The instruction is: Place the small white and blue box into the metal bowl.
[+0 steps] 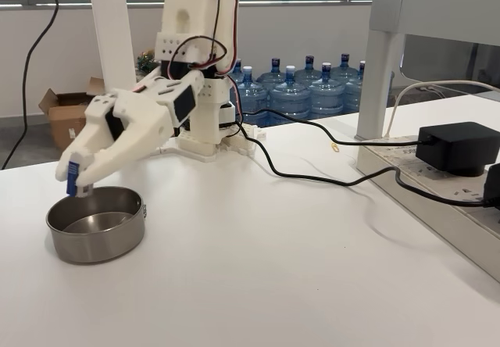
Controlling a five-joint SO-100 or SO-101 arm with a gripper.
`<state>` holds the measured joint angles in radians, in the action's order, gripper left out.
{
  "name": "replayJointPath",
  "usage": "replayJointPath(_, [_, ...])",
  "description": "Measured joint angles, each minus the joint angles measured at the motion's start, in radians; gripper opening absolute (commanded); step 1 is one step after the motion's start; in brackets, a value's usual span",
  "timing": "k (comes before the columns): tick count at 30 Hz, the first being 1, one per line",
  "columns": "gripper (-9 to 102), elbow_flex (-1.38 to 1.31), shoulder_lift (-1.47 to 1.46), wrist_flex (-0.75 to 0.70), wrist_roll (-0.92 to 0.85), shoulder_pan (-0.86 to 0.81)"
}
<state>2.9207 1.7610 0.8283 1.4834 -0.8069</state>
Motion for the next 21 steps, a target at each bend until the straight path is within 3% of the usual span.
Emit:
replayJointPath(10, [10,0.014,0.000,0.000,0.000,0.017])
replayJointPath(15, [-5,0.017,0.000,0.000,0.000,0.067])
replayJointPath(21, [-4,0.017,0.000,0.000,0.000,0.186])
